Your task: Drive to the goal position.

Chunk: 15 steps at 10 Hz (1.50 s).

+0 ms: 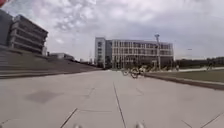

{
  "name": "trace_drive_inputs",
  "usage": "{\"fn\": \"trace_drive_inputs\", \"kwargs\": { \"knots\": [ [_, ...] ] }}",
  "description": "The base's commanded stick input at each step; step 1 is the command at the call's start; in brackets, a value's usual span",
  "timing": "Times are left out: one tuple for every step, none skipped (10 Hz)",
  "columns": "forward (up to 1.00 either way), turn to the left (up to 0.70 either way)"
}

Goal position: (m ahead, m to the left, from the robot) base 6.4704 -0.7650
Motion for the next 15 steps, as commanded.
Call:
{"fn": "trace_drive_inputs", "kwargs": {
  "knots": [
    [0.70,0.00],
    [0.70,0.00],
    [0.70,0.00],
    [0.70,0.00],
    [0.70,0.00],
    [0.70,0.00],
    [0.70,0.00],
    [0.70,0.00],
    [0.70,0.00],
    [0.70,0.00],
    [0.70,0.00],
    [0.70,0.00],
    [0.70,0.00],
    [0.70,0.00],
    [0.70,0.00]
  ]
}}
